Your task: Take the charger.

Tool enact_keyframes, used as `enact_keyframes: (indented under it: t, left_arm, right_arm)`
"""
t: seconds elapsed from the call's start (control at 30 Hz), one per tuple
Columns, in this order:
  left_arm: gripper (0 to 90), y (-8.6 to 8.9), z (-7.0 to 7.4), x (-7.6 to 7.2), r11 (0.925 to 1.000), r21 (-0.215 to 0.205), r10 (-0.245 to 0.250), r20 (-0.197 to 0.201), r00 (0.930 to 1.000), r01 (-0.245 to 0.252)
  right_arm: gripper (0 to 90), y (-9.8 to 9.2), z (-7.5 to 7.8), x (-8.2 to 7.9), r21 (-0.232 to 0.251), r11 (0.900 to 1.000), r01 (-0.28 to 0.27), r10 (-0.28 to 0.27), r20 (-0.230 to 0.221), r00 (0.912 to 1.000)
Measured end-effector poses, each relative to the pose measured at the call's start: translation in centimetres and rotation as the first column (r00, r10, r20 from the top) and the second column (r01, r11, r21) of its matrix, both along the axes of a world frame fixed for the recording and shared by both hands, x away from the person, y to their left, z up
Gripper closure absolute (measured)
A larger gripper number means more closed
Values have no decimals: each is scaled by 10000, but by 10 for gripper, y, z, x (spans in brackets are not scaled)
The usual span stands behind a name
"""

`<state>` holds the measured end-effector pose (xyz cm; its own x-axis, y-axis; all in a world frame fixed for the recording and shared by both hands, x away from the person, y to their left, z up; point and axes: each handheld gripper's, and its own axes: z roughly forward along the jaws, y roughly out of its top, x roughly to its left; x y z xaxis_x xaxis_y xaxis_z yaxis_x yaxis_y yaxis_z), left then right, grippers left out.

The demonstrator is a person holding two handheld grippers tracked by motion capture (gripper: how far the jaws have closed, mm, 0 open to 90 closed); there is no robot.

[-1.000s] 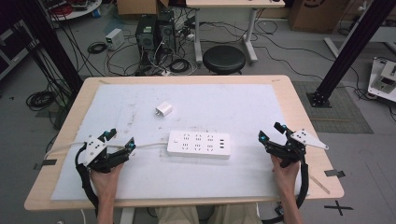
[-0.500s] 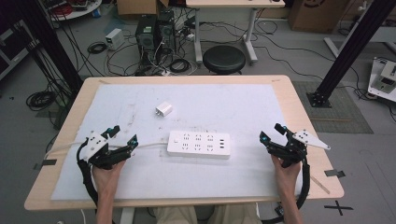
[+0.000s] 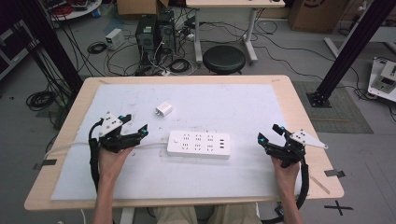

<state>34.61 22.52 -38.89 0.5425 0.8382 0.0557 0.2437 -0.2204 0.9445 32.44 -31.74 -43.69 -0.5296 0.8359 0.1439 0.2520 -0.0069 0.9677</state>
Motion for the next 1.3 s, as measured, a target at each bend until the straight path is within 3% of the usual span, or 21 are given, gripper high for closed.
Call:
enact_keyframes:
  t: [0.03, 0.1, 0.13, 0.17, 0.23, 0.27, 0.37, 0.5, 0.53, 0.67, 0.8, 0.83, 0.9, 0.93, 0.97, 1.0, 1.1, 1.13, 1.23, 1.27, 1.3]
  left_arm:
    - [248, -2, 1, 6, 9999, 133, -56, -208, 9998, 59]
    - [247, -2, 1, 6, 9999, 133, -56, -208, 9998, 59]
    - [247, -6, 2, 23, 9995, 226, -194, -756, 9970, 212]
    - [246, -7, 2, 27, 9995, 222, -220, -914, 9956, 241]
    - [246, -7, 2, 27, 9995, 222, -220, -914, 9956, 241]
    - [246, -9, 4, 36, 9988, 268, -386, -1109, 9931, 418]
    - [246, -12, 7, 47, 9977, 438, -440, -1448, 9885, 508]
    - [246, -14, 10, 54, 9967, 520, -533, -1469, 9877, 615]
    - [246, -15, 13, 65, 9948, 691, -617, -1714, 9833, 744]
    - [255, -19, 11, 81, 9940, 733, -642, -2065, 9763, 809]
    - [256, -22, 11, 88, 9918, 891, -697, -2230, 9723, 916]
    - [257, -29, 12, 98, 9886, 1078, -783, -2297, 9701, 1053]
    - [257, -29, 12, 98, 9886, 1078, -783, -2297, 9701, 1053]
    - [257, -34, 12, 108, 9850, 1277, -789, -2665, 9606, 1163]
    - [256, -34, 12, 108, 9850, 1277, -789, -2665, 9606, 1163]
    - [256, -41, 16, 112, 9802, 1497, -877, -2578, 9622, 1294]
    - [256, -49, 20, 121, 9742, 1782, -867, -2700, 9589, 1383]
    - [256, -52, 19, 129, 9732, 1812, -848, -2890, 9536, 1414]
    - [256, -53, 18, 133, 9721, 1872, -810, -2983, 9510, 1415]
    - [256, -55, 14, 141, 9694, 1926, -844, -3202, 9436, 1520]
    - [256, -55, 14, 141, 9694, 1926, -844, -3202, 9436, 1520]
  right_arm:
    - [210, 0, 0, 0, 26, 10000, 24, -24, -45, 10000]
    - [210, 0, 0, 0, 29, 10000, 35, -35, -42, 10000]
    - [209, 0, 0, 0, 29, 10000, 35, -35, -42, 10000]
    - [209, 1, 0, 0, 36, 10000, 81, -81, -70, 9999]
    - [209, 1, 0, 0, 1, 10000, 83, -83, -43, 10000]
    - [210, 1, 0, 0, -46, 10000, 70, -70, -48, 10000]
    - [209, 1, 0, 0, -39, 10000, 78, -79, -114, 9999]
    - [209, 1, 0, 0, -35, 10000, 81, -82, -114, 9999]
    - [209, 1, 0, 0, -84, 9999, 69, -70, -71, 10000]
    - [209, 3, 0, 0, -198, 9998, 60, -62, -105, 9999]
    - [209, 4, 0, 1, -342, 9994, 41, -46, -140, 9999]
    - [209, 6, 0, 1, -484, 9988, 47, -51, -84, 10000]
    - [209, 6, 0, 1, -485, 9988, 44, -51, -145, 9999]
    - [209, 6, 0, 1, -485, 9988, 44, -51, -145, 9999]
    - [209, 6, 0, 1, -485, 9988, 44, -51, -145, 9999]
    - [209, 7, 0, 1, -580, 9983, 63, -71, -134, 9999]
    - [210, 7, 0, 1, -499, 9987, 131, -141, -184, 9997]
    - [209, 7, 0, 1, -509, 9986, 149, -159, -187, 9997]
    - [209, 7, 0, 1, -521, 9985, 156, -166, -182, 9997]
    - [209, 7, 0, 1, -545, 9984, 144, -152, -152, 9998]
    - [209, 7, 0, 1, -534, 9985, 149, -157, -145, 9998]
